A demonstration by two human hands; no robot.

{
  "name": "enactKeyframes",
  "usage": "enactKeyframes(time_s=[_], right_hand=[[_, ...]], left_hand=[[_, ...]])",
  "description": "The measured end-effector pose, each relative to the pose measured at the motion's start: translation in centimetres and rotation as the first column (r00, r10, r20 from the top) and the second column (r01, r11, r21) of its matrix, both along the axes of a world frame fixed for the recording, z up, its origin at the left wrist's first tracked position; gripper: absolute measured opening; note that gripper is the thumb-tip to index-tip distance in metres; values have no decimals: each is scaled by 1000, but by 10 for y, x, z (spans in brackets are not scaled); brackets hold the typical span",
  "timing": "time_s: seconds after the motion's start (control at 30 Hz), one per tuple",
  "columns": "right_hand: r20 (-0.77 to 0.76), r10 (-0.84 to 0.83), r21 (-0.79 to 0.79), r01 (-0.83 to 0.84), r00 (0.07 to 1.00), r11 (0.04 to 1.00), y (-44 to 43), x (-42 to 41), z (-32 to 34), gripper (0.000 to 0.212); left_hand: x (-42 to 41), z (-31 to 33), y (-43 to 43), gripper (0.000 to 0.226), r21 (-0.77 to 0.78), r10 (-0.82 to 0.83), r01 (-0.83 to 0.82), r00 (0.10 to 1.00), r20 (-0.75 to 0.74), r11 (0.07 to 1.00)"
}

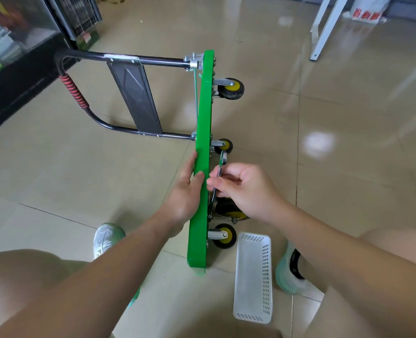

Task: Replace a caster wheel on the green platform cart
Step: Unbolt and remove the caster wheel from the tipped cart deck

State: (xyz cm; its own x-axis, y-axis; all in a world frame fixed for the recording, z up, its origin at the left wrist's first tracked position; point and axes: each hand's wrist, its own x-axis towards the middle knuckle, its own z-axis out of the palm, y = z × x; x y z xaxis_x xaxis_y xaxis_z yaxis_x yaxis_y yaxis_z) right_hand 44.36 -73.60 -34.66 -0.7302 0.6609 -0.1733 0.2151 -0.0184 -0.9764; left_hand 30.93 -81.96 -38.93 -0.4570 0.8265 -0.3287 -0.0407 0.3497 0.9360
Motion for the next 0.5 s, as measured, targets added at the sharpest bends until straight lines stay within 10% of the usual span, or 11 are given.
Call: enactKeyframes(time_s=[0.27, 0.5], right_hand=[[284, 129, 399, -239, 950, 885, 19, 5, 19, 9], [302, 232, 92, -270, 925, 958, 17, -7, 30, 12]], left_hand=[[4, 4, 0, 51, -6, -5, 5, 1000, -8, 1000], [3, 0, 1, 50, 2, 19, -19, 999, -36, 1000]])
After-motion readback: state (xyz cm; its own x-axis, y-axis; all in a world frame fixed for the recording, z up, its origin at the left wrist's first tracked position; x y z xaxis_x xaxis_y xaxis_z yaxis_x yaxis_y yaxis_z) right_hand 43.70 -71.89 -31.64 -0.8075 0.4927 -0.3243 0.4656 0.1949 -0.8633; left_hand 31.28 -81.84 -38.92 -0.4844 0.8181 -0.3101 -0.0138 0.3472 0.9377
